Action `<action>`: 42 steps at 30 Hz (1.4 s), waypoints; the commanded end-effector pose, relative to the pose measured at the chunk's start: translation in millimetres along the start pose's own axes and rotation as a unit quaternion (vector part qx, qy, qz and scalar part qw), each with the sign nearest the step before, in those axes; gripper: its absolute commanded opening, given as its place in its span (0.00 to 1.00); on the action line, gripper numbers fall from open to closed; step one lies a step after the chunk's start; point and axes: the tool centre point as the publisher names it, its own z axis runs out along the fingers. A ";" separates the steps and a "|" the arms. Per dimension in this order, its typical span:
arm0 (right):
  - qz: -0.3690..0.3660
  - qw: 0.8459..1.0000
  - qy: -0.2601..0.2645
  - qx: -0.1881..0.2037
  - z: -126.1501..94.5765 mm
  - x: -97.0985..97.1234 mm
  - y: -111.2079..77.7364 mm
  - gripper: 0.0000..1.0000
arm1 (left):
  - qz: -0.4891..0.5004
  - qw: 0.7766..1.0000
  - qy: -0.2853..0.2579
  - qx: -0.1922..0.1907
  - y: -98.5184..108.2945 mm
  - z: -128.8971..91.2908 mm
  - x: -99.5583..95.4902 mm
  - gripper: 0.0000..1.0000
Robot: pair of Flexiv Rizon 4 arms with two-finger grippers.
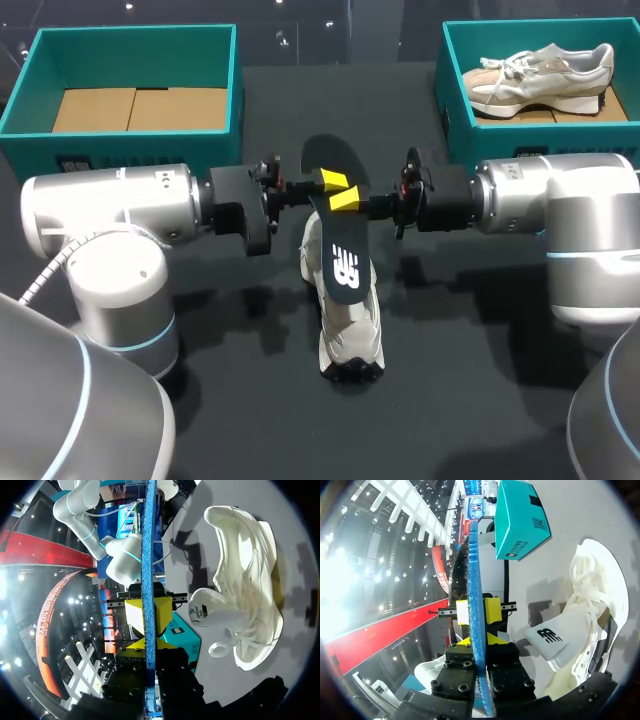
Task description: Take the shoe out of the shoebox, open the shoe tongue, remove and reinsert the insole, then place the shoe into the shoebox
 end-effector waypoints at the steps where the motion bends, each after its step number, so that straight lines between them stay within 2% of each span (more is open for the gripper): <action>1: 0.000 1.000 0.001 -0.001 -0.7 -0.1 -1.2 0.05 | 0.001 1.000 -0.001 -0.002 0.0 4.3 -0.1 0.00; 2: 0.000 1.000 0.002 -0.002 -1.2 0.0 -1.2 0.20 | 0.001 1.000 -0.002 -0.002 0.1 4.4 -0.2 0.00; 3: 0.000 1.000 0.003 -0.002 -1.8 0.2 -1.2 0.74 | 0.001 1.000 -0.002 -0.002 0.5 4.5 -0.5 0.00; 4: 0.000 1.000 0.003 -0.002 -2.6 0.4 -1.3 1.00 | 0.001 1.000 -0.002 -0.001 0.7 4.5 -0.6 0.00; 18: -0.011 1.000 0.018 -0.008 -32.7 0.9 -6.5 1.00 | 0.001 1.000 0.001 -0.003 4.6 -3.8 -1.7 0.00; 25: -0.032 0.999 0.005 0.019 -45.9 -1.1 -7.8 1.00 | -0.001 1.000 -0.001 0.000 2.5 -11.4 -5.2 0.00; 38: -0.032 0.999 0.005 0.019 -45.9 -1.1 -7.8 1.00 | 0.016 1.000 0.013 0.008 -14.5 -33.0 -15.0 0.00; 40: -0.075 0.997 0.001 0.031 -51.6 -0.8 -11.4 1.00 | 0.010 1.000 0.016 0.017 -17.0 -35.8 -16.4 0.00; 42: -0.142 0.988 -0.007 0.058 -59.8 1.5 -16.3 1.00 | -0.008 0.999 0.016 0.037 -20.6 -38.9 -17.8 0.00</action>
